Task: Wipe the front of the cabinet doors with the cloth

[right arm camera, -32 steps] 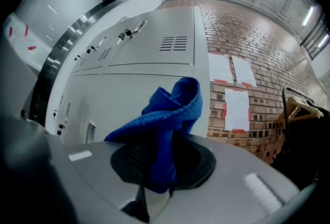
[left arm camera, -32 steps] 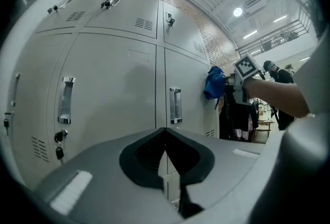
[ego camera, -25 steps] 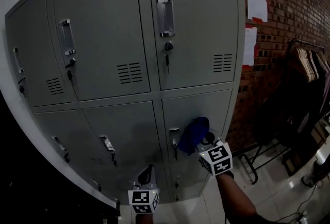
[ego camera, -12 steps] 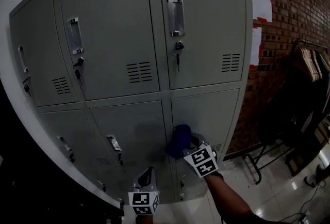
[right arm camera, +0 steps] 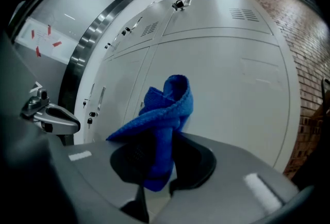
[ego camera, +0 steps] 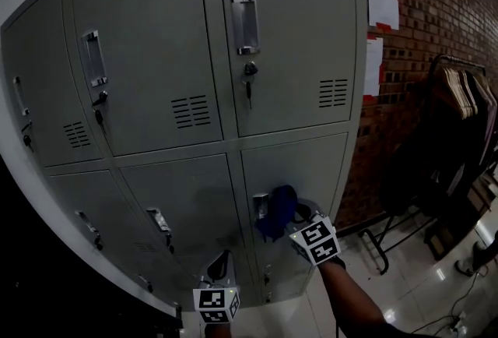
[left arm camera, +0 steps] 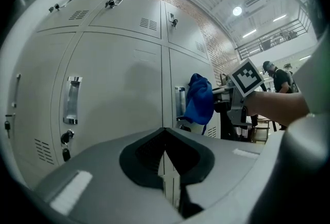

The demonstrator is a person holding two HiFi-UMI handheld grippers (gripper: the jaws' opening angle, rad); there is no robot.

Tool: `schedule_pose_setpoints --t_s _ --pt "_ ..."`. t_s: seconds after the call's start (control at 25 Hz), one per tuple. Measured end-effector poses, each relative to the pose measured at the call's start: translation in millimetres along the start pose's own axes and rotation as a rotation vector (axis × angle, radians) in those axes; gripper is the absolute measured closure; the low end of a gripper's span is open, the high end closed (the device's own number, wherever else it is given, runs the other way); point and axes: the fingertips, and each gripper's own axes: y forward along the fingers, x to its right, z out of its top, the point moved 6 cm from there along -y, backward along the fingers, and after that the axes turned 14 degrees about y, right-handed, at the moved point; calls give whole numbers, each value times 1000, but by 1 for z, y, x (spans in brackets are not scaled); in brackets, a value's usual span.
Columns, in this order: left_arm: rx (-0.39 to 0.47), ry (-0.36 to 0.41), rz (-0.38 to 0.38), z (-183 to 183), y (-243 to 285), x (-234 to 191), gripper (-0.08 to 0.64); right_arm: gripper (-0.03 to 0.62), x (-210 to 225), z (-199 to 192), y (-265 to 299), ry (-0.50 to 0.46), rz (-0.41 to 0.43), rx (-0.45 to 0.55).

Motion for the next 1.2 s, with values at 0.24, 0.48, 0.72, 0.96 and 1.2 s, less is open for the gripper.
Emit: schedule_pose_setpoints --t_s 0.24,0.48,0.72,0.96,1.2 --pt "16 1 -36 6 11 18 543 516 40 -4 -20 -3 -38 -22" --pt "17 5 -36 9 18 27 543 515 75 -4 -36 12 -74 -29" --pt "15 10 -25 12 17 28 543 515 106 -6 -53 38 -121 -24" --pt "19 16 -21 17 17 31 543 515 135 -8 -68 61 -160 -16" --pt "19 20 -30 17 15 37 543 515 141 -10 -74 65 -191 -10"
